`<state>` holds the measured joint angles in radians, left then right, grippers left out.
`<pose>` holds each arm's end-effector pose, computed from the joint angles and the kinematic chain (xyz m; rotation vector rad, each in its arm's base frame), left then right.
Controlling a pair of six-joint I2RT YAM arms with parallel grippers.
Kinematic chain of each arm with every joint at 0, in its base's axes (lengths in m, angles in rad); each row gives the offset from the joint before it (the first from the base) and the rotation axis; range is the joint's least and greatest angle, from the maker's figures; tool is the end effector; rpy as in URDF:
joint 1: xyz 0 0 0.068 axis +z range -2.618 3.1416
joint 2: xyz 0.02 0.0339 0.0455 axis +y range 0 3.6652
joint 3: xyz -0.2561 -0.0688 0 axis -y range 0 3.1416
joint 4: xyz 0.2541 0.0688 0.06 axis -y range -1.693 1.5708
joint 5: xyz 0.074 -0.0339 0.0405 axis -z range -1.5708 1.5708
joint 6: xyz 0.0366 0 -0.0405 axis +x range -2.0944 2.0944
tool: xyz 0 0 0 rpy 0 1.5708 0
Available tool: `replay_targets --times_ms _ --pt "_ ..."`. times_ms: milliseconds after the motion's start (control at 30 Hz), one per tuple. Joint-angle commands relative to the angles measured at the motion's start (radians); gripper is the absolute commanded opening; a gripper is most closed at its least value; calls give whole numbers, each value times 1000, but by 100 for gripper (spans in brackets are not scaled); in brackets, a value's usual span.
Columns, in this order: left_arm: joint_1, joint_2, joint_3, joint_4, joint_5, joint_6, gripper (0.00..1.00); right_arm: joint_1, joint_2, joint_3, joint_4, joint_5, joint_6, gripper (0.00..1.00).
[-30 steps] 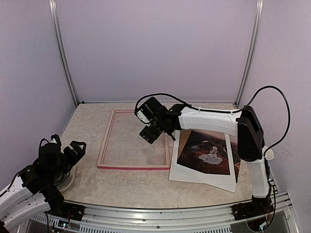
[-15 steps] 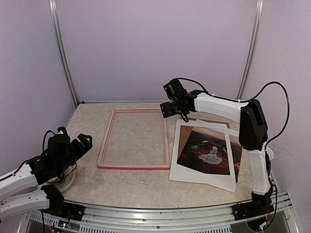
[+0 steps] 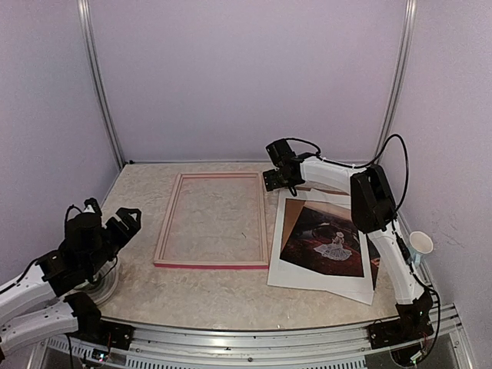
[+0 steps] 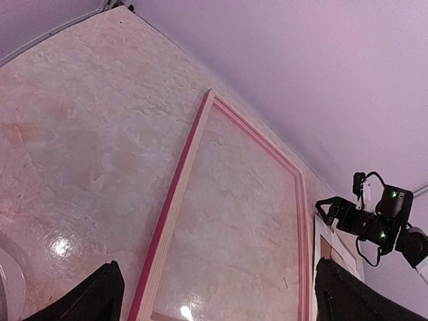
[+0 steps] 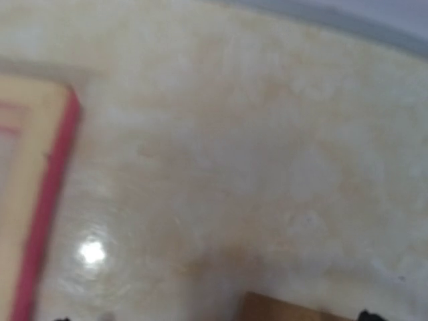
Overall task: Put the photo into the frame
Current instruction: Adjust the glass panel in the frame body.
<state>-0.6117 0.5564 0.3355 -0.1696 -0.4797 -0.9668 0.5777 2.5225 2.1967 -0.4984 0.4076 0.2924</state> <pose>0.1424 -0.0792 0.2111 -0.6535 1.8479 -0.5864 0.4784 0.2945 0.1586 -0.1429 2.3064 -0.0515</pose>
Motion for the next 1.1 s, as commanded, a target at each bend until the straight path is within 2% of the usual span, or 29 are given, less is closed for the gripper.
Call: replay_targets --times_ms 0,367,733,1067 --pt "6 -26 -17 -31 -16 -10 99 0 24 31 11 -53 -10 92" --pt "4 -33 -32 -40 -10 -22 99 18 -19 -59 78 -93 -30 91" --pt "4 -30 -36 -35 0 -28 99 55 6 -61 73 -120 -67 90" --pt "3 -24 -36 -25 -1 -27 99 76 -63 -104 68 49 -17 91"
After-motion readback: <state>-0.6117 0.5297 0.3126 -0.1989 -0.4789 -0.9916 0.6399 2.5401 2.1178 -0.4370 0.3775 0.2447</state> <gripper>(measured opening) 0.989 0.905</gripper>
